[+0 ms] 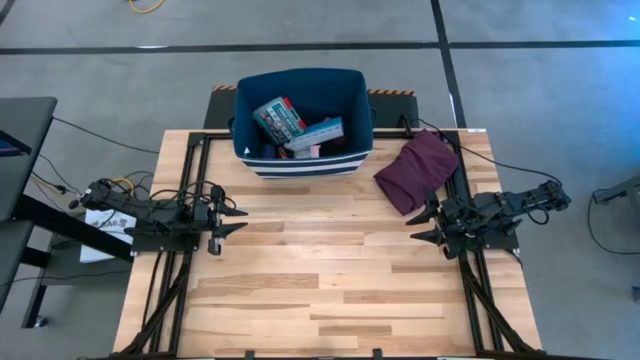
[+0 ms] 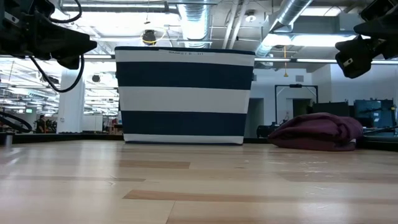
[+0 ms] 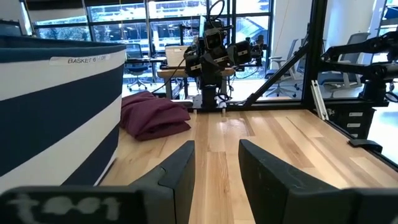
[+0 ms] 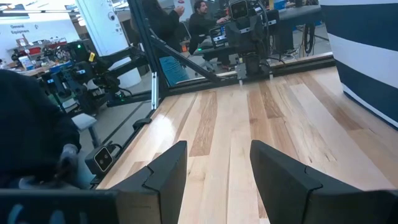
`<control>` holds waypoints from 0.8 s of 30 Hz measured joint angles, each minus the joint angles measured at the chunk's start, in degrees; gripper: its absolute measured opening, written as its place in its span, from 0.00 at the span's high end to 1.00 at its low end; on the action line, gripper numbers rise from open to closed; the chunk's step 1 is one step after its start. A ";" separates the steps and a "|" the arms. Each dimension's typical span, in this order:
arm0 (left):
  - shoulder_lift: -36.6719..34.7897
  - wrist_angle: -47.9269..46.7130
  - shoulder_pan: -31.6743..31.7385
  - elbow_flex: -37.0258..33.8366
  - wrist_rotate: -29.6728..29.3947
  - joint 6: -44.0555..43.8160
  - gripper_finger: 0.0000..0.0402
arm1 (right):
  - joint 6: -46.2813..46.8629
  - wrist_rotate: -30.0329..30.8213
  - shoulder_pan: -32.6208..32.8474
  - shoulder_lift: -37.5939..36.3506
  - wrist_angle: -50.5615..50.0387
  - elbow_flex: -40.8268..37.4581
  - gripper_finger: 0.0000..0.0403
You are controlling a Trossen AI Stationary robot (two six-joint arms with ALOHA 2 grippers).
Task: Pick & place medical supplies in basket/bin
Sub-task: Return to Home Position
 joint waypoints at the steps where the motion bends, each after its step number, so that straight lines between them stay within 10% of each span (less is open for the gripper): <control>1: 0.00 0.00 0.00 0.00 0.00 -0.03 0.72 | -0.01 0.00 -0.01 -0.01 0.00 -0.02 0.58; 24: 0.00 0.00 0.00 0.00 0.00 -0.22 0.72 | 0.00 -0.01 -0.01 -0.01 0.00 -0.04 0.58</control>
